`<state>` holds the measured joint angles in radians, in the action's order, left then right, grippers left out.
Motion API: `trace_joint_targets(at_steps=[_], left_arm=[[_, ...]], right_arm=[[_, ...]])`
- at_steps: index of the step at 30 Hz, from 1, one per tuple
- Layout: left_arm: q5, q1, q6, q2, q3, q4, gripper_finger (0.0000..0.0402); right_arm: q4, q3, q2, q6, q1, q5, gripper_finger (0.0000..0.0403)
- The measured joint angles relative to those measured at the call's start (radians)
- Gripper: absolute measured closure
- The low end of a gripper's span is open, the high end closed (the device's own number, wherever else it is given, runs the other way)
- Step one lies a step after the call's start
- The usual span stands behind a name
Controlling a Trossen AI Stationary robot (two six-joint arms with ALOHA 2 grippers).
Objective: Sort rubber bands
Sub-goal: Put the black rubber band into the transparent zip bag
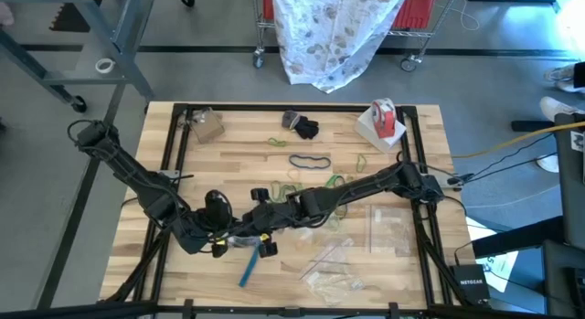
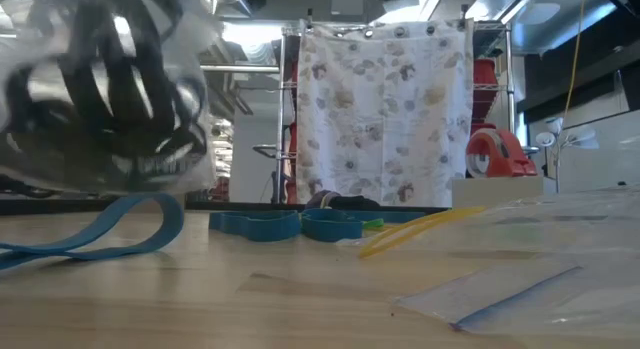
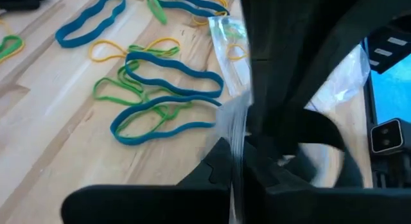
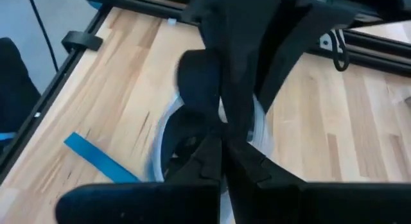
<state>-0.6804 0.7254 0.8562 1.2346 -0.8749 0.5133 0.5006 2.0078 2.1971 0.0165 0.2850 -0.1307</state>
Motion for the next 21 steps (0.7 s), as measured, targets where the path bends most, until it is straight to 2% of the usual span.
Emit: trace_joint_targets(at_steps=[12,16,21], left_arm=[[-0.015,-0.009,-0.015,-0.003,0.0,-0.112,0.0402],[-0.029,-0.033,-0.016,-0.003,0.0,-0.107,0.0402],[-0.045,-0.056,-0.048,0.012,0.0,-0.089,0.0402]], right_arm=[[-0.049,-0.119,0.0,-0.143,-0.009,-0.031,0.0394],[-0.031,-0.121,0.0,-0.186,-0.004,0.012,0.0394],[-0.016,-0.121,0.0,-0.242,-0.004,0.15,0.0394]])
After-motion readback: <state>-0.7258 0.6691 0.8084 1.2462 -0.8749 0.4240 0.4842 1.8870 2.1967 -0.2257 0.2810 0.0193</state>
